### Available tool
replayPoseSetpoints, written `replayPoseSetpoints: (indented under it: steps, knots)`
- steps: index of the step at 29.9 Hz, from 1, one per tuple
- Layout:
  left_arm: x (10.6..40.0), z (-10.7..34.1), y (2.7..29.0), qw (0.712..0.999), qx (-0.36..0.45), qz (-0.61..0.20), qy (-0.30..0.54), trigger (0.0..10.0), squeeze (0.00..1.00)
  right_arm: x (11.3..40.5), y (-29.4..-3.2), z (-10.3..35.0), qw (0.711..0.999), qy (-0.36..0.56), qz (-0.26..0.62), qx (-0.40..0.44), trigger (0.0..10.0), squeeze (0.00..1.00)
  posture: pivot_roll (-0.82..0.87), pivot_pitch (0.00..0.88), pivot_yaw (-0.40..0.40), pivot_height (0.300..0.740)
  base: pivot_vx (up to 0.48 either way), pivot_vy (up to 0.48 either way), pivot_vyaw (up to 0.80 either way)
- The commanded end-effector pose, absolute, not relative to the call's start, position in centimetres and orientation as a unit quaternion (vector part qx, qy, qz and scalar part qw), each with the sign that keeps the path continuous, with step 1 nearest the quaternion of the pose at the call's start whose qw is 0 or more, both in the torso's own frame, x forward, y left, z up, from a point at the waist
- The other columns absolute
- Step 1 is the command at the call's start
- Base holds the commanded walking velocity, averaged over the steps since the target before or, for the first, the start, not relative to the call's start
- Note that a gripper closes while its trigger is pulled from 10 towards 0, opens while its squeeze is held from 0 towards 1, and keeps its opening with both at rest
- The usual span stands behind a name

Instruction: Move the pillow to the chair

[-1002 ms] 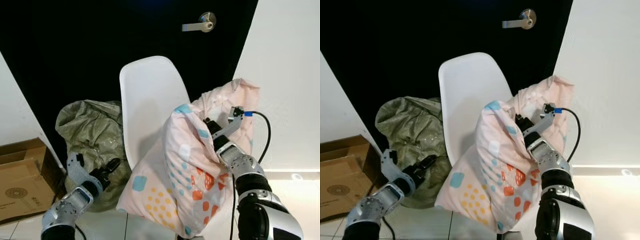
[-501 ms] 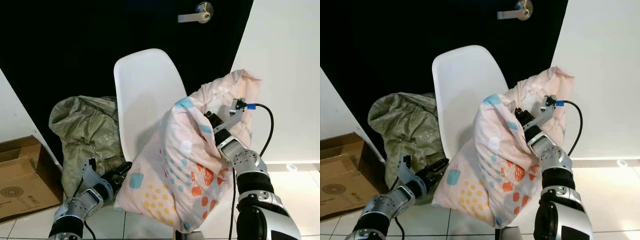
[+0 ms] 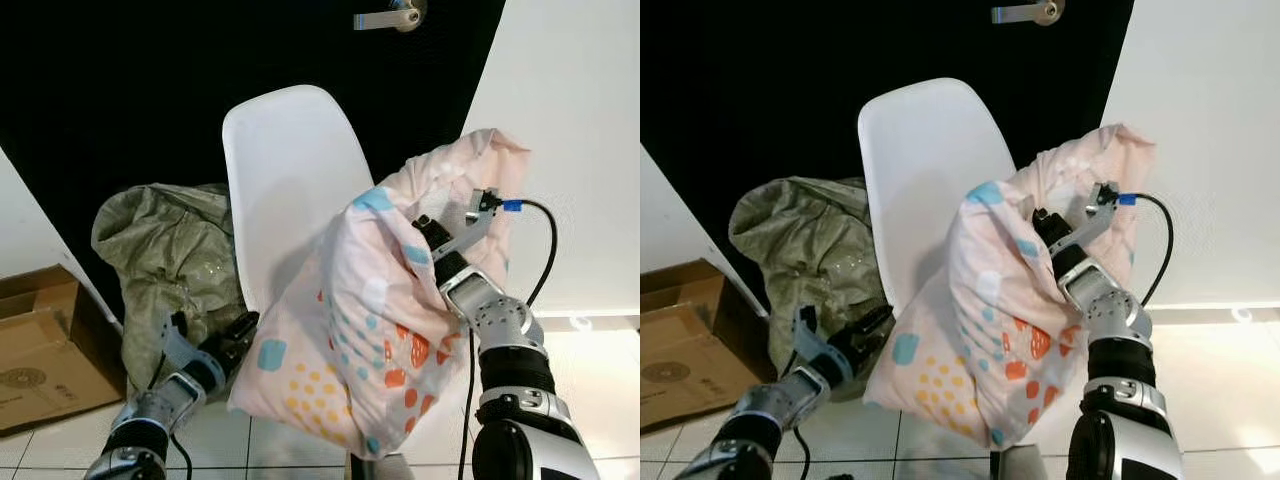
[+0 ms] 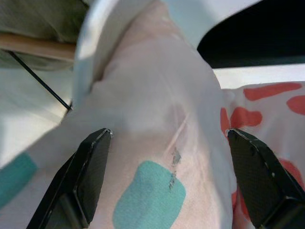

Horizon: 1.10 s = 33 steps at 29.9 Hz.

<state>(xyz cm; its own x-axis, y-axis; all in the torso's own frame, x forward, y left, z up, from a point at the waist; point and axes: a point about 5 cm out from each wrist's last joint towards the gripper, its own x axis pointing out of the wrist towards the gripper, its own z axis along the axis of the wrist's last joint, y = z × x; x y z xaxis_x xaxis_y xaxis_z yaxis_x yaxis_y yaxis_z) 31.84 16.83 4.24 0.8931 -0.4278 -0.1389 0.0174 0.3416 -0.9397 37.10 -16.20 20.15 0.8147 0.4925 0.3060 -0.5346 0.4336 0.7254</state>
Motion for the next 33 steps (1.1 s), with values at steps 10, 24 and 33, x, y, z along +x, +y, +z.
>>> replayPoseSetpoints:
  steps: [10, 24, 33]
  knots:
    - [31.5, 3.5, 15.9, 0.799, -0.538, -0.162, 0.212, 10.0, 0.0, 36.7, -15.5, 21.2, 0.84, -0.023, 0.318, 0.439, 10.0, 0.0, -0.28, 0.185, -0.005, 0.57, 0.0, 0.0, 0.0]
    - [32.0, 3.6, 16.9, 0.822, -0.515, -0.136, 0.203, 10.0, 0.0, 35.2, -14.9, 21.2, 0.853, -0.003, 0.325, 0.409, 10.0, 0.0, -0.28, 0.241, -0.001, 0.551, 0.0, 0.0, 0.0]
    - [32.2, 4.1, 17.3, 0.816, -0.525, -0.15, 0.19, 10.0, 0.0, 34.9, -14.7, 21.1, 0.858, 0.001, 0.323, 0.399, 10.0, 0.0, -0.27, 0.254, 0.002, 0.526, 0.0, 0.0, 0.0]
